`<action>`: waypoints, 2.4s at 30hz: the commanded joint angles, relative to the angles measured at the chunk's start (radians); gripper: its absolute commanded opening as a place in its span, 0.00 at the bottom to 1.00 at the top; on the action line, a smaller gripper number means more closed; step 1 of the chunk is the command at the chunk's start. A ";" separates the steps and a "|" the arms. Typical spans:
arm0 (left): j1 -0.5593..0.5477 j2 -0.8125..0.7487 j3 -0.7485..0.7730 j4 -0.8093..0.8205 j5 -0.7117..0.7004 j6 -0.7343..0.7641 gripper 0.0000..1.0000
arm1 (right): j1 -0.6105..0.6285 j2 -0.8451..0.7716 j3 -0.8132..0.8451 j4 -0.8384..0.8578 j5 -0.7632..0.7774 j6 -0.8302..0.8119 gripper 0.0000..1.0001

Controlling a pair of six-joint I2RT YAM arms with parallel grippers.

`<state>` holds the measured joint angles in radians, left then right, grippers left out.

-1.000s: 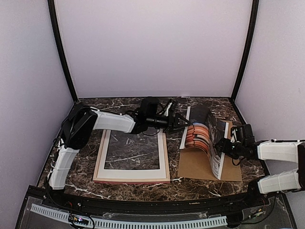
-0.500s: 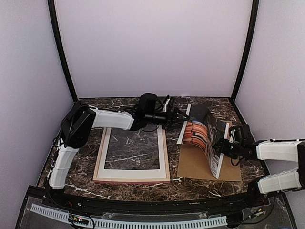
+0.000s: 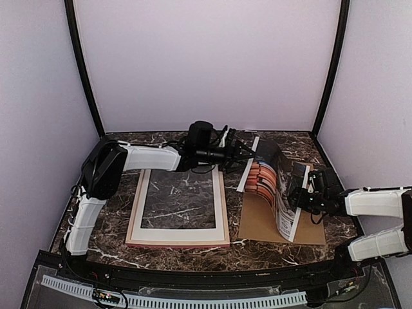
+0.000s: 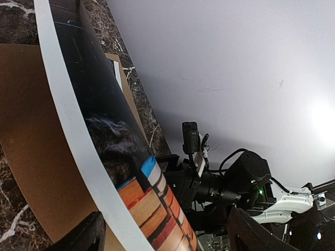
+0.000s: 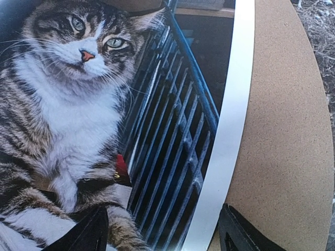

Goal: Put the photo into the frame
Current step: Pick up the photo from the backboard.

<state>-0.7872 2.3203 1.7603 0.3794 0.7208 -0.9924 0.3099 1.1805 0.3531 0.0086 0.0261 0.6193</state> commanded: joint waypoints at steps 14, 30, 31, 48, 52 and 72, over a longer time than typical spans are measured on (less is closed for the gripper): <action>0.014 -0.048 0.034 0.096 0.063 -0.231 0.84 | 0.028 0.020 -0.003 -0.066 -0.031 0.024 0.73; 0.015 -0.022 0.096 -0.106 0.055 -0.099 0.77 | 0.030 0.025 0.002 -0.062 -0.031 0.025 0.73; 0.015 -0.018 0.105 -0.129 0.048 -0.063 0.76 | 0.031 0.025 0.003 -0.062 -0.031 0.026 0.73; -0.003 0.051 0.145 -0.318 0.021 0.115 0.35 | 0.043 0.051 0.017 -0.038 -0.048 0.030 0.73; -0.003 0.052 0.158 -0.381 -0.007 0.173 0.25 | 0.042 0.053 0.014 -0.032 -0.054 0.032 0.73; 0.009 -0.080 0.265 -0.753 -0.199 0.526 0.00 | 0.043 -0.076 0.103 -0.178 -0.048 -0.002 0.83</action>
<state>-0.7826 2.3722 1.9980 -0.2790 0.5526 -0.5625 0.3431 1.1629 0.3981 -0.0868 -0.0032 0.6262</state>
